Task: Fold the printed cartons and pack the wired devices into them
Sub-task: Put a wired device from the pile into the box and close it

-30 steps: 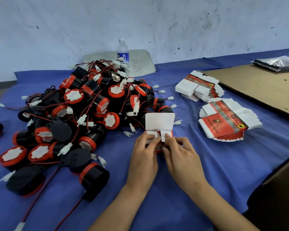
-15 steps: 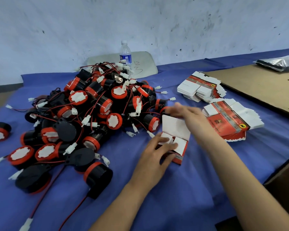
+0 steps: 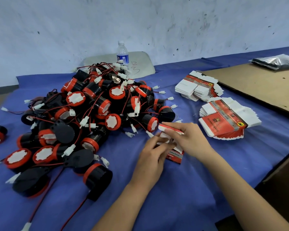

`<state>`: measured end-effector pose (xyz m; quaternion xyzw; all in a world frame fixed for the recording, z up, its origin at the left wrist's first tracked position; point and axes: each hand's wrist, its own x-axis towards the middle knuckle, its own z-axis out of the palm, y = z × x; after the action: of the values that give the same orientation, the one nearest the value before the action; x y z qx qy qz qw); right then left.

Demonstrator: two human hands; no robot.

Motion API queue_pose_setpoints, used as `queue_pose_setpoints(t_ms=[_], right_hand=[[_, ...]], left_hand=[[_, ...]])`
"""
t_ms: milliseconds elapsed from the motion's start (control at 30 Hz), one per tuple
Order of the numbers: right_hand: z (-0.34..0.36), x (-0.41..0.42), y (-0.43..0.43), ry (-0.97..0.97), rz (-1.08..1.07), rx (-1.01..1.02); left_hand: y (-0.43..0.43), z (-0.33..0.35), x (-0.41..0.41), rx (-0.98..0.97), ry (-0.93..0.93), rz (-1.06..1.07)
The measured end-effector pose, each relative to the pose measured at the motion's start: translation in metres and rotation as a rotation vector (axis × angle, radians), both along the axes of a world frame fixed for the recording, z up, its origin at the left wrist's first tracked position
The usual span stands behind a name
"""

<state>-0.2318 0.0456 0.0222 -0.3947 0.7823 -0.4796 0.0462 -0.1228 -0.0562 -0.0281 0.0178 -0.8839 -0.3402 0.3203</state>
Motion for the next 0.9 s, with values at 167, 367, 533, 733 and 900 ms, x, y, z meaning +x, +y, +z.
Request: queue_pose_setpoints(t_ms=[167, 367, 533, 733, 900], right_hand=[[-0.017, 0.012, 0.002, 0.221, -0.055, 0.024], [-0.026, 0.016, 0.015, 0.169, 0.086, -0.056], [-0.032, 0.012, 0.017, 0.225, 0.115, 0.012], [-0.03, 0.008, 0.018, 0.283, 0.203, 0.025], [-0.032, 0.006, 0.021, 0.246, 0.213, 0.096]], left_hand=[[0.001, -0.002, -0.001, -0.023, 0.014, 0.012], [-0.004, -0.002, 0.003, 0.374, 0.037, 0.167], [-0.006, -0.001, 0.004, 0.553, -0.013, 0.115], [-0.006, 0.0, 0.004, 0.602, -0.007, 0.098], [-0.008, 0.0, 0.004, 0.576, -0.014, 0.117]])
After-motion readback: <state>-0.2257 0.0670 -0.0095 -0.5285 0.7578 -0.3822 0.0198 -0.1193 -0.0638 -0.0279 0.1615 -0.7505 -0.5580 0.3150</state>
